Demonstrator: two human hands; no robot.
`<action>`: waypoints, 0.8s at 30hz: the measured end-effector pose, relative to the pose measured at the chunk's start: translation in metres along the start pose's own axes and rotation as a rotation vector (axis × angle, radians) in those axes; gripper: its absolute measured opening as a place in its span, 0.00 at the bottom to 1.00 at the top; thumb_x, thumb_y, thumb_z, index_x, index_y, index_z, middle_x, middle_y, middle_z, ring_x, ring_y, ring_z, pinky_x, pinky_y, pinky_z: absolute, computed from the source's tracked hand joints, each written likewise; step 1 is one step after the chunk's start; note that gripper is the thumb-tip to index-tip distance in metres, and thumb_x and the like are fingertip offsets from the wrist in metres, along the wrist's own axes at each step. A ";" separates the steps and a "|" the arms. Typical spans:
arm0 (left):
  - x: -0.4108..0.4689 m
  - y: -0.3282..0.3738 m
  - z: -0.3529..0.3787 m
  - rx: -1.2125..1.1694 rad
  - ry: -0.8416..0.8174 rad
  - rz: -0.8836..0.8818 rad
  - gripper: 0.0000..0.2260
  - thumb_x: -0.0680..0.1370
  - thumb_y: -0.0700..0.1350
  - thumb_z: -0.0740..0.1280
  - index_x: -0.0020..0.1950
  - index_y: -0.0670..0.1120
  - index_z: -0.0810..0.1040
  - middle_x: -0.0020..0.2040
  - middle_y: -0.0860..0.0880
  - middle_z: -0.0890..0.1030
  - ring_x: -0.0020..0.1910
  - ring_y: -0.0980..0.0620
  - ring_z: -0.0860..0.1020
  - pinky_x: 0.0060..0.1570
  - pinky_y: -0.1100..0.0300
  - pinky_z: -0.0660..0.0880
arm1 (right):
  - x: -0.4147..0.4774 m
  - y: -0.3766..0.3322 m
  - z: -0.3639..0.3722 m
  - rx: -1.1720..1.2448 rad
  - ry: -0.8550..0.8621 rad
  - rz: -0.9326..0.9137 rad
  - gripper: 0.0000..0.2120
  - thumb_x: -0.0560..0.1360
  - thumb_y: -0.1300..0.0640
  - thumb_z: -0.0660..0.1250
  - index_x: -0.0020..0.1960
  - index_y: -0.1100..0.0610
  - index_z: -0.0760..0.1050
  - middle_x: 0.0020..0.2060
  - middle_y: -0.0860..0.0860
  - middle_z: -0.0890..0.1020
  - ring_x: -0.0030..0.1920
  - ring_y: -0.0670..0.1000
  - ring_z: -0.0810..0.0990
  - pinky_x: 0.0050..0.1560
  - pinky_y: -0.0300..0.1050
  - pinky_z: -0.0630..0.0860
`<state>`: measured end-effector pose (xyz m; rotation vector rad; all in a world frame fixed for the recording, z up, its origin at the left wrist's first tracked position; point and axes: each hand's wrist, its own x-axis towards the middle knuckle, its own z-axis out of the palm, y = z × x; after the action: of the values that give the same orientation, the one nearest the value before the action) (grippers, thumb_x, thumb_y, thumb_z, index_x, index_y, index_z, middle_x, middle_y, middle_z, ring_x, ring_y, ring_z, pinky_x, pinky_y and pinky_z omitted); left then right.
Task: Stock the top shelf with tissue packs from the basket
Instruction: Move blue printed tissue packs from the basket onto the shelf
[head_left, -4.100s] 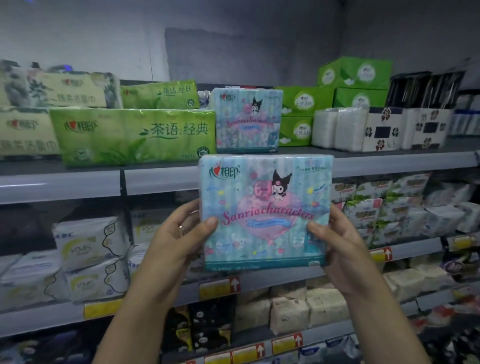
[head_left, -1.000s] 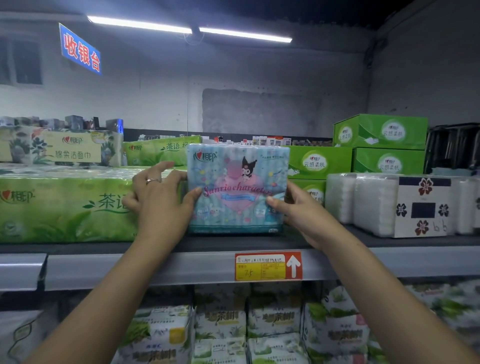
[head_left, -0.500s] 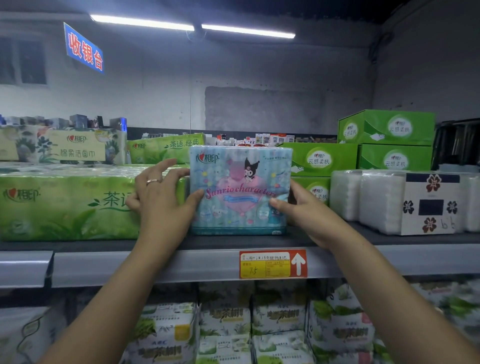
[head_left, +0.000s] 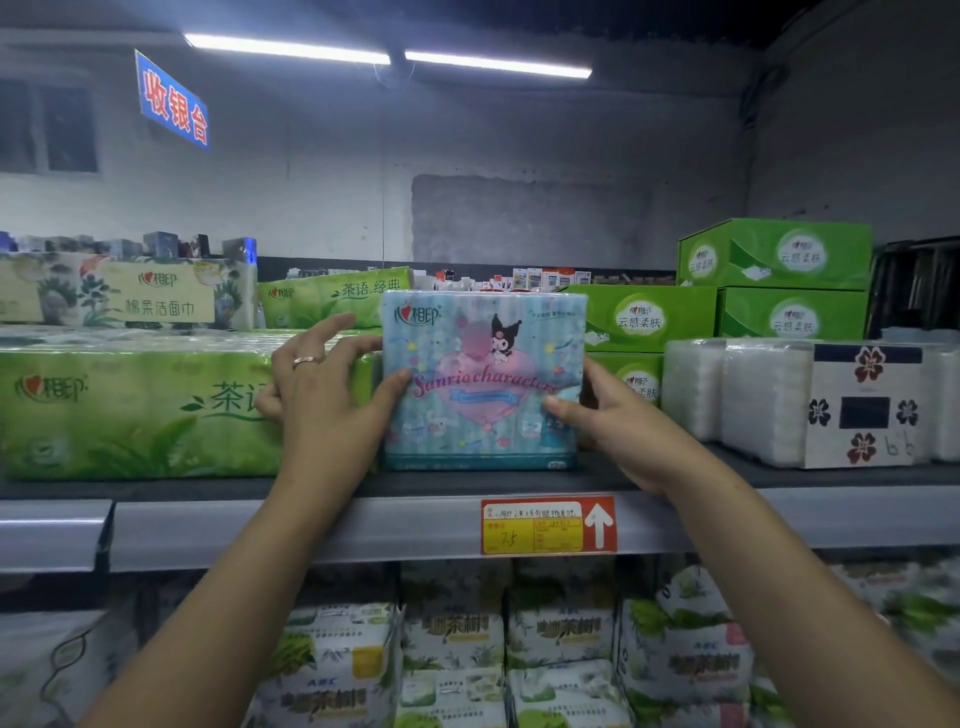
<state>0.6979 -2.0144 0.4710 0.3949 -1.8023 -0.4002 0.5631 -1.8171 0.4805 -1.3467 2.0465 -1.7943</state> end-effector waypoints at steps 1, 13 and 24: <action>0.000 -0.001 0.000 -0.009 0.004 0.002 0.15 0.73 0.53 0.72 0.58 0.52 0.79 0.69 0.54 0.71 0.70 0.51 0.60 0.50 0.60 0.49 | 0.000 0.000 -0.001 0.013 -0.009 0.003 0.26 0.77 0.61 0.63 0.73 0.50 0.62 0.54 0.40 0.79 0.51 0.39 0.79 0.47 0.35 0.79; -0.002 -0.002 0.002 -0.045 0.028 0.006 0.24 0.72 0.55 0.73 0.65 0.51 0.74 0.69 0.51 0.72 0.70 0.50 0.61 0.53 0.60 0.51 | -0.002 -0.001 0.004 -0.185 0.184 -0.081 0.43 0.73 0.47 0.68 0.78 0.43 0.44 0.72 0.41 0.65 0.68 0.43 0.67 0.69 0.52 0.68; -0.003 0.007 -0.009 -0.146 -0.060 -0.028 0.21 0.73 0.55 0.72 0.65 0.58 0.73 0.60 0.59 0.69 0.69 0.55 0.60 0.49 0.60 0.50 | -0.015 -0.007 0.014 -0.195 0.324 -0.182 0.41 0.75 0.51 0.66 0.77 0.46 0.43 0.74 0.43 0.60 0.69 0.40 0.61 0.61 0.38 0.66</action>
<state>0.7073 -2.0076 0.4738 0.3093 -1.8141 -0.5647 0.5846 -1.8172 0.4752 -1.4108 2.3861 -2.0525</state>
